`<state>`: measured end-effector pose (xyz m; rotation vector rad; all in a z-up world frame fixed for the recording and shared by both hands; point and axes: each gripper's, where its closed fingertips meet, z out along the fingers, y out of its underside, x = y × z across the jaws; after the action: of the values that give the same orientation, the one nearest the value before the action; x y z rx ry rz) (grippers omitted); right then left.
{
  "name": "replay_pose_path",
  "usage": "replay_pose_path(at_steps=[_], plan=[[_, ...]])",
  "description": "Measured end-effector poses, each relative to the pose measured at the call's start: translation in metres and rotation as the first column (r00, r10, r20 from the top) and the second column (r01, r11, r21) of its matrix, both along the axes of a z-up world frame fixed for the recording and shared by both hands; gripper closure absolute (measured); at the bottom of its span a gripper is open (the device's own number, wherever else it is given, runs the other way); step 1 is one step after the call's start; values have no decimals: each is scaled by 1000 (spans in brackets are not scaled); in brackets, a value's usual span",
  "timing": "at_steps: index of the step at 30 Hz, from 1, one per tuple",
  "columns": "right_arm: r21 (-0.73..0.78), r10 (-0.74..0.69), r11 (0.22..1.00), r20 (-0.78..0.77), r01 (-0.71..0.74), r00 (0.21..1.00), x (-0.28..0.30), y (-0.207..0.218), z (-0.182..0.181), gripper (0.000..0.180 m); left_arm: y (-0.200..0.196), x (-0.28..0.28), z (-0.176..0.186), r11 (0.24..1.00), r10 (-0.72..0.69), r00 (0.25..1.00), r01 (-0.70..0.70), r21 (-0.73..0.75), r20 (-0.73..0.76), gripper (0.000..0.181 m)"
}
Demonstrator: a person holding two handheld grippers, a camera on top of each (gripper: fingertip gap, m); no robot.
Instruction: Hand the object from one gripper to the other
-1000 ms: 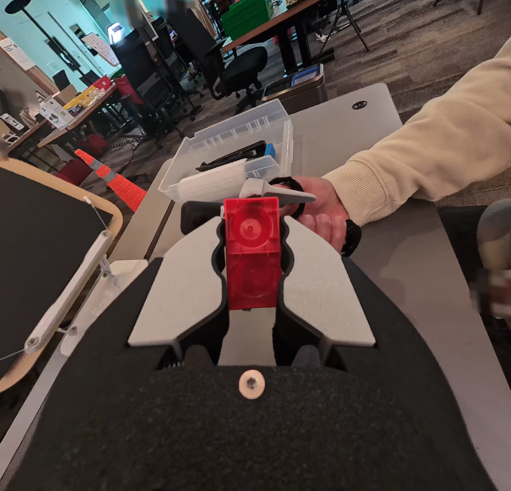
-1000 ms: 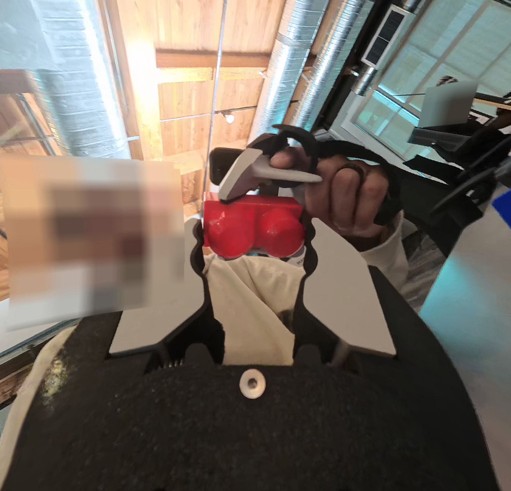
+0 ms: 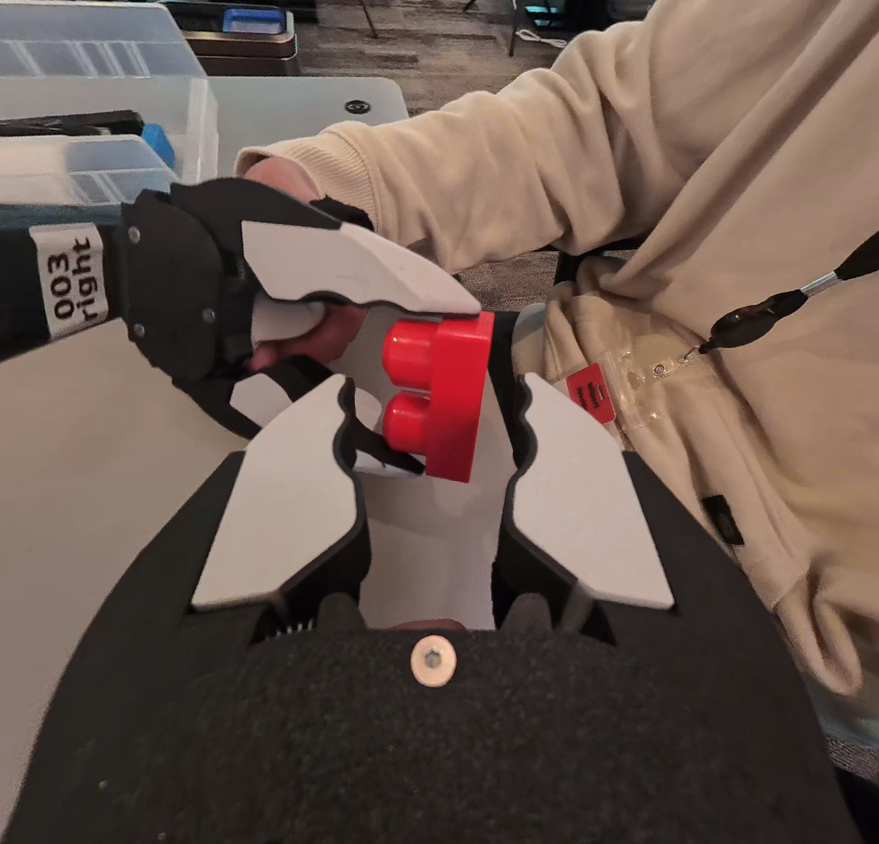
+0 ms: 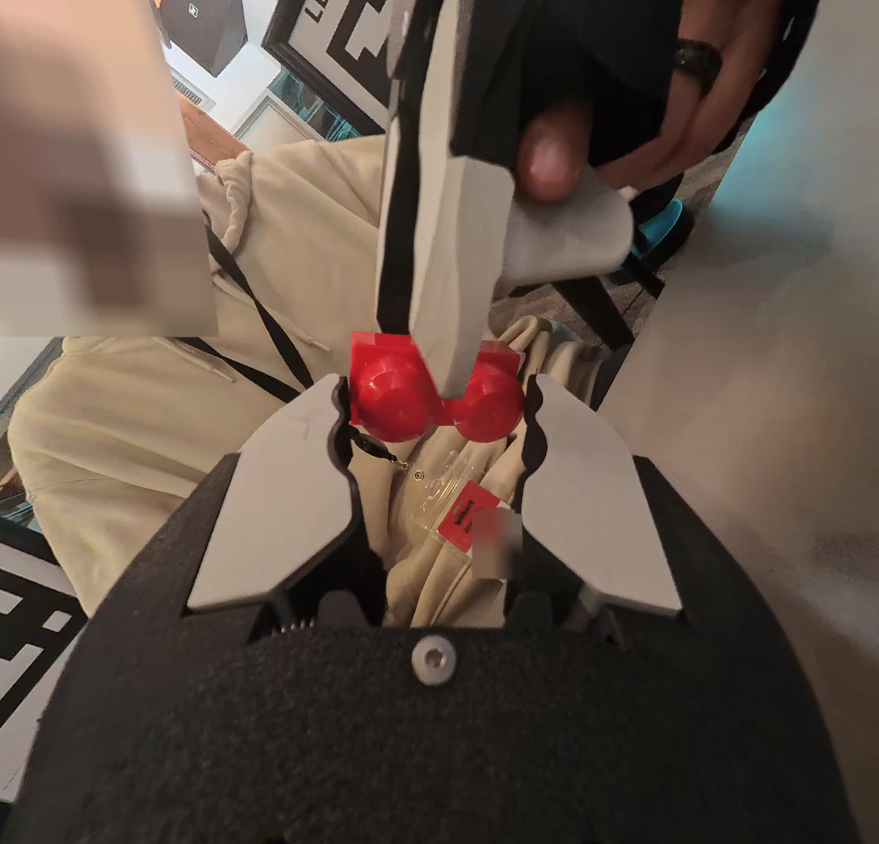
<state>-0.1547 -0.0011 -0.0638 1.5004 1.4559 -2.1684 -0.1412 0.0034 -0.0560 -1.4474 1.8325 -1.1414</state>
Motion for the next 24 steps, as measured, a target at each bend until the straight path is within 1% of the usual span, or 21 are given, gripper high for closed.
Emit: replay_pose_path(at_steps=[2, 4, 6, 8, 10, 12, 14, 16, 17, 19, 20, 22, 24], plan=[[-4, 18, 1000, 10, -18, 1000, 0, -3, -3, 110, 1, 5, -3, 1000, -4, 1000, 4, 3, -4, 130], [-6, 24, 1000, 20, -24, 1000, 1, -4, -5, 110, -2, 4, -12, 999, -34, 999, 34, 9, -38, 136], [-10, 33, 999, 26, -32, 999, 2, -4, -7, 110, -5, 4, -13, 999, -49, 998, 50, 22, -34, 142], [-10, 18, 1000, 23, -18, 1000, 3, -2, -7, 109, -2, 4, -14, 998, -31, 999, 33, 46, -32, 142], [-8, -35, 999, 6, 36, 999, 1, 7, -6, 109, 6, 3, -13, 997, 13, 1000, -12, 74, -12, 143], [-5, -138, 990, -17, 138, 990, -2, 23, -2, 111, 18, -2, -9, 994, 82, 996, -84, 71, 37, 144], [41, -277, 960, -17, 277, 961, -5, 47, -5, 111, 40, -11, -7, 976, 210, 973, -214, 31, 99, 144], [116, -435, 894, -9, 433, 900, -5, 77, -13, 110, 70, -24, -3, 930, 368, 911, -364, -56, 186, 145], [172, -511, 845, -13, 506, 859, -4, 93, -18, 114, 90, -32, -1, 881, 474, 853, -458, -122, 220, 145], [306, -685, 682, -53, 665, 727, -3, 129, -29, 115, 124, -47, 1, 771, 635, 730, -580, -263, 253, 145], [357, -744, 595, -94, 720, 662, -1, 143, -31, 119, 136, -53, 1, 723, 689, 679, -618, -309, 253, 146], [372, -818, 456, -183, 808, 545, -2, 159, -26, 124, 149, -60, -4, 667, 742, 630, -661, -344, 229, 146], [391, -866, 318, -250, 864, 433, -9, 167, -22, 127, 157, -64, -7, 624, 779, 588, -692, -363, 217, 146]])
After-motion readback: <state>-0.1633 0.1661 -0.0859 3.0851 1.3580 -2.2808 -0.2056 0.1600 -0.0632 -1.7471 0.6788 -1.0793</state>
